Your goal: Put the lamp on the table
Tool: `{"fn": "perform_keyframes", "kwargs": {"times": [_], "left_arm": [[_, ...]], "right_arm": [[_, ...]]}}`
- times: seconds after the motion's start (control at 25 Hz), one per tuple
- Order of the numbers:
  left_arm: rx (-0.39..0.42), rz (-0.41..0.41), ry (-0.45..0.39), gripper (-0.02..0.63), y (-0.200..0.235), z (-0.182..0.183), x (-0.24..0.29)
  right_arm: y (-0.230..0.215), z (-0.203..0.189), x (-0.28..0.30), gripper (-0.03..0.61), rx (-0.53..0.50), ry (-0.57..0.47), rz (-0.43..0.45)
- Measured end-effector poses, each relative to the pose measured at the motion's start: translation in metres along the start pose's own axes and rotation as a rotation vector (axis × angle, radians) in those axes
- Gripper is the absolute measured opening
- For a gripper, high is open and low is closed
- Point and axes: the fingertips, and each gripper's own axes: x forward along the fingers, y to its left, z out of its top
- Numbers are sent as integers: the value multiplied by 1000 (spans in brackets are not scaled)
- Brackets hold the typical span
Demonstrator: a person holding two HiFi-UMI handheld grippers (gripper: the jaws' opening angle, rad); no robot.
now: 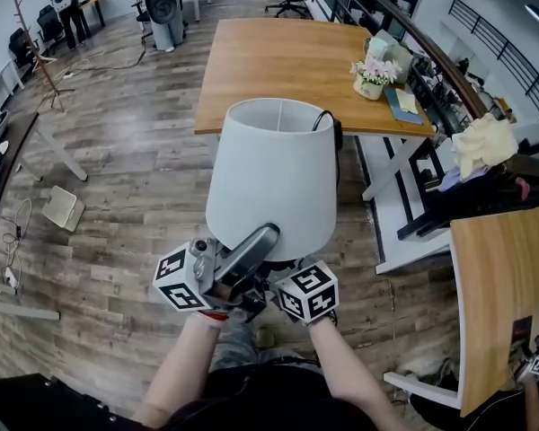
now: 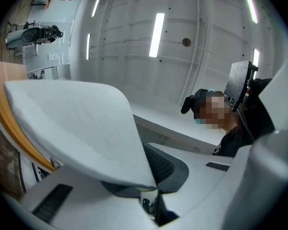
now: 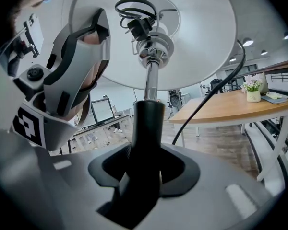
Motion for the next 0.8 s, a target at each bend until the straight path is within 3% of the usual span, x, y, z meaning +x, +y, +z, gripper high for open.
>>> {"fn": "perform_keyframes", "kwargs": {"times": [0.24,0.8], "left_arm": [[-24,-8,13,15,54,23,10],[-66,-4,17,14,185,121,18]], "right_arm": [[-39,18,37,176,21,1,-22],[-115,83,161,176,37,12,-42]]}}
